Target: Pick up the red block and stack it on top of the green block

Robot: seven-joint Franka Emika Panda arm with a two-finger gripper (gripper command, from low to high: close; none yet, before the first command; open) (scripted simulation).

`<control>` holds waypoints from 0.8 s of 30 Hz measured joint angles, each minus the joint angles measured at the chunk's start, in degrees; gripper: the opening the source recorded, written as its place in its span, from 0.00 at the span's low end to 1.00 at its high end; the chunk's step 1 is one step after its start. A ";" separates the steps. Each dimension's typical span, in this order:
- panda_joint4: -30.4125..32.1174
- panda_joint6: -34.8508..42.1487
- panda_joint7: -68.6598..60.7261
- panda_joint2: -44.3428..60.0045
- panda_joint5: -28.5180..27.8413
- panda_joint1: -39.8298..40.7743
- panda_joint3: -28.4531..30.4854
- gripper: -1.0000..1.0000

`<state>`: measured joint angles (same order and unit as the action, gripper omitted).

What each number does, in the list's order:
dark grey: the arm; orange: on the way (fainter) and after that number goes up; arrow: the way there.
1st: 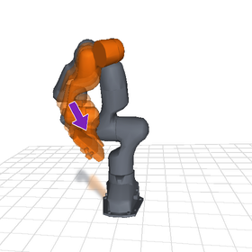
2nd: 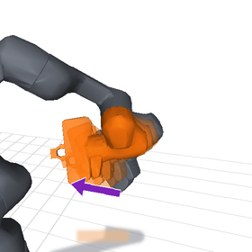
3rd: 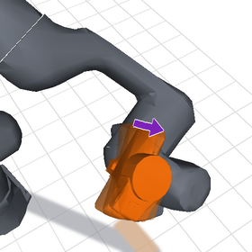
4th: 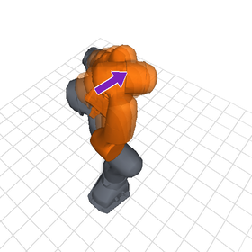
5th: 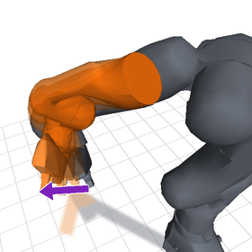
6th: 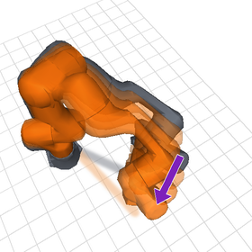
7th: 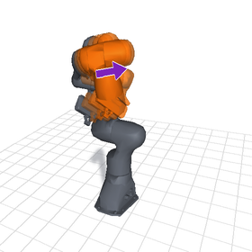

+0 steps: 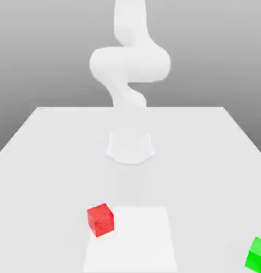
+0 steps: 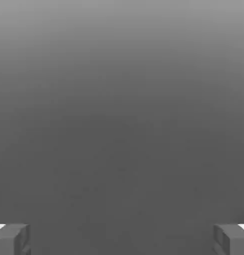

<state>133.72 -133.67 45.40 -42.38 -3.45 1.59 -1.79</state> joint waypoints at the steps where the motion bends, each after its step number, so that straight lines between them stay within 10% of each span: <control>1: 0.83 -0.78 -0.21 1.55 -1.47 0.65 -0.64 0.50; 14: 10.55 -9.59 -6.02 21.38 -14.66 6.76 -1.65 0.50; 24: 18.39 -17.80 -18.18 34.69 -14.13 7.74 3.13 0.50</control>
<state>152.11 -151.47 27.23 -7.69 -17.58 9.33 1.33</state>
